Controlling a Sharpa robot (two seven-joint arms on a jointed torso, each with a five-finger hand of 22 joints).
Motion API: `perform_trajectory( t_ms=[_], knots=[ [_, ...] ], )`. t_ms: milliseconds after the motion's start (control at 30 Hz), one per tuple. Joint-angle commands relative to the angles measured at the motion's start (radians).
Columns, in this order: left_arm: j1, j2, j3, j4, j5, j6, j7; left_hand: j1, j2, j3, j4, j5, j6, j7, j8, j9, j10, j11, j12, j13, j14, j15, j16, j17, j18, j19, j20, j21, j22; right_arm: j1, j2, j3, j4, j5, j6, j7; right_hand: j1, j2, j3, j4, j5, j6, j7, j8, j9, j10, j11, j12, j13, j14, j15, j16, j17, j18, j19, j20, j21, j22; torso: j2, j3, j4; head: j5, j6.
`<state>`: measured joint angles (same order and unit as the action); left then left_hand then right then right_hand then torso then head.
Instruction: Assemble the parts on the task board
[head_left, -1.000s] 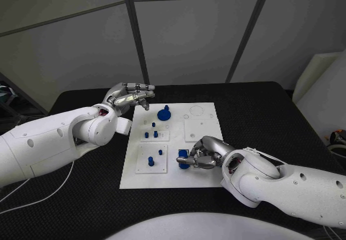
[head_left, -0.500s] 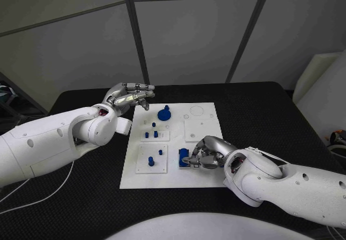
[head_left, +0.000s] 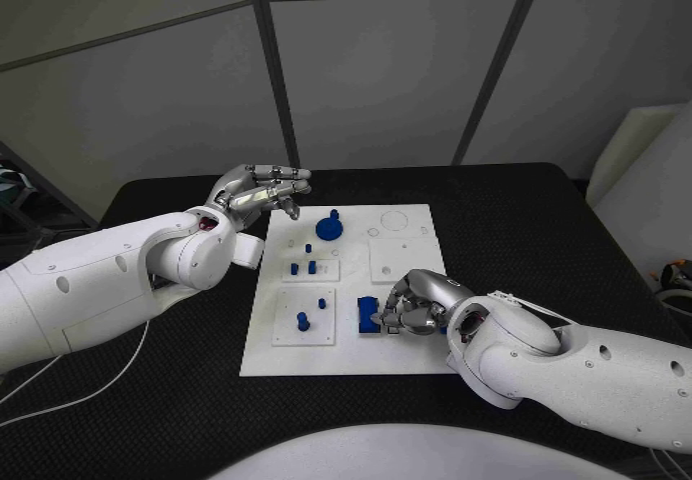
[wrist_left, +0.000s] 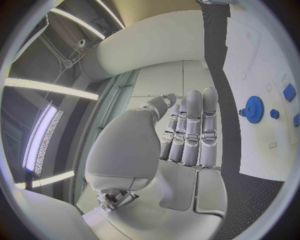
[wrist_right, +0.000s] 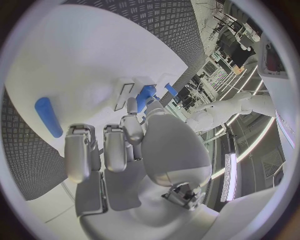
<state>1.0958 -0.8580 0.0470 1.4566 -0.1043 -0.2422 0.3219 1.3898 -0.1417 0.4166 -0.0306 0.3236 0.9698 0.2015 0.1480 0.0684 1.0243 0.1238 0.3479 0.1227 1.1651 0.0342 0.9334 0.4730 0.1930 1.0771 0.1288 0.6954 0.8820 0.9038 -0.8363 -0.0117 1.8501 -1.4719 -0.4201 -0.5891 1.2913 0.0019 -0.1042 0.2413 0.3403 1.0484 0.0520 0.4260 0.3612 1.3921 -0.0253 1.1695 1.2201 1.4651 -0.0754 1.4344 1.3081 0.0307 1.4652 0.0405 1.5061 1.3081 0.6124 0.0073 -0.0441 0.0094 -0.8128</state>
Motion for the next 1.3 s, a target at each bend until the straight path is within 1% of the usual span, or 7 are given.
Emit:
perform_trajectory(
  t_ms=[33,367,500,567,733,1067,1300],
  knots=[
    [0.001,0.001,0.001,0.000,0.002,0.010,0.006,0.000,0.011,-0.005,-0.002,-0.003,-0.009,0.001,0.007,0.000,-0.007,0.000,0.005,0.001,-0.009,0.001,0.002,-0.001,-0.010,-0.009,0.000,-0.007,0.000,0.001,0.001,0.000,-0.004,-0.018,0.009,-0.009,0.023,-0.002,0.002,-0.011,0.009,-0.001,-0.007,0.007,0.002,0.009,-0.001,0.007,0.004,0.060,-0.010,0.004,0.008,-0.008,0.041,-0.008,0.006,0.188,0.000,0.0000,0.0006,0.000,-0.001],
    [0.001,-0.001,0.001,0.000,0.002,0.011,0.005,0.000,0.011,-0.005,-0.002,-0.003,-0.009,0.001,0.007,0.000,-0.007,0.000,0.005,0.001,-0.009,0.001,0.002,-0.001,-0.010,-0.009,0.000,-0.007,0.000,0.001,-0.032,0.000,0.027,-0.001,-0.053,0.047,0.028,-0.018,-0.020,-0.005,0.012,-0.016,0.000,0.003,0.003,0.005,0.003,-0.002,0.000,0.058,-0.008,0.000,0.002,-0.007,0.036,-0.009,0.001,0.183,-0.001,0.0018,-0.0027,0.000,0.001],
    [-0.001,-0.004,0.001,-0.001,0.002,0.010,0.005,0.000,0.011,-0.005,-0.002,-0.003,-0.009,0.001,0.007,0.000,-0.007,0.000,0.005,0.001,-0.009,0.001,0.002,-0.001,-0.010,-0.009,0.000,-0.007,0.000,0.001,-0.084,0.001,0.063,0.031,-0.100,0.106,0.030,-0.024,-0.035,0.005,0.018,-0.055,0.018,-0.030,-0.011,-0.004,0.017,-0.017,-0.010,0.056,0.002,-0.005,-0.007,-0.004,0.027,-0.002,-0.007,0.173,-0.003,0.0015,-0.0050,-0.005,0.003],
    [-0.002,-0.005,0.001,-0.001,0.002,0.010,0.006,0.000,0.011,-0.005,-0.002,-0.003,-0.009,0.001,0.007,0.000,-0.007,0.000,0.005,0.001,-0.009,0.001,0.002,-0.001,-0.010,-0.009,0.000,-0.007,0.000,0.001,-0.117,0.010,0.077,0.056,-0.102,0.122,0.037,-0.023,-0.038,0.007,0.022,-0.075,0.028,-0.051,-0.021,-0.008,0.025,-0.025,-0.014,0.056,0.009,-0.006,-0.009,-0.004,0.026,0.003,-0.008,0.172,-0.004,0.0010,-0.0053,-0.010,0.006],
    [-0.003,-0.006,0.001,-0.001,0.002,0.011,0.006,0.000,0.011,-0.005,-0.002,-0.003,-0.009,0.001,0.008,0.000,-0.008,0.000,0.006,0.001,-0.010,0.001,0.002,-0.002,-0.010,-0.009,0.000,-0.007,0.000,0.002,-0.198,0.027,0.089,0.047,-0.071,0.123,0.059,-0.020,-0.044,0.007,0.028,-0.080,0.039,-0.088,-0.038,-0.019,0.035,-0.047,-0.029,0.055,0.018,-0.010,-0.013,-0.002,0.023,0.013,-0.012,0.168,-0.005,0.0003,-0.0086,-0.019,0.012],
    [-0.008,-0.005,0.001,-0.001,0.002,0.012,0.007,0.000,0.011,-0.005,-0.002,-0.003,-0.009,0.001,0.008,0.000,-0.008,0.000,0.006,0.001,-0.010,0.001,0.002,-0.002,-0.010,-0.009,0.000,-0.007,0.000,0.002,-0.270,0.033,0.083,-0.069,-0.022,0.071,0.074,-0.022,-0.057,0.013,0.020,-0.044,0.036,-0.111,-0.050,-0.015,0.034,-0.048,-0.027,0.055,0.019,-0.008,-0.009,-0.004,0.028,0.018,-0.007,0.175,-0.006,0.0037,-0.0189,-0.043,0.016],
    [-0.012,-0.006,0.001,0.000,0.002,0.012,0.006,0.000,0.011,-0.005,-0.002,-0.003,-0.009,0.001,0.008,0.000,-0.008,0.000,0.006,0.001,-0.010,0.001,0.002,-0.002,-0.010,-0.009,0.000,-0.007,0.000,0.001,-0.276,0.033,0.075,-0.119,0.033,0.027,0.069,-0.027,-0.075,0.027,0.020,-0.014,0.030,-0.121,-0.054,-0.001,0.029,-0.023,-0.005,0.058,0.016,-0.003,0.002,-0.006,0.034,0.015,-0.002,0.181,-0.006,0.0011,-0.0150,-0.049,0.012]
  ],
)
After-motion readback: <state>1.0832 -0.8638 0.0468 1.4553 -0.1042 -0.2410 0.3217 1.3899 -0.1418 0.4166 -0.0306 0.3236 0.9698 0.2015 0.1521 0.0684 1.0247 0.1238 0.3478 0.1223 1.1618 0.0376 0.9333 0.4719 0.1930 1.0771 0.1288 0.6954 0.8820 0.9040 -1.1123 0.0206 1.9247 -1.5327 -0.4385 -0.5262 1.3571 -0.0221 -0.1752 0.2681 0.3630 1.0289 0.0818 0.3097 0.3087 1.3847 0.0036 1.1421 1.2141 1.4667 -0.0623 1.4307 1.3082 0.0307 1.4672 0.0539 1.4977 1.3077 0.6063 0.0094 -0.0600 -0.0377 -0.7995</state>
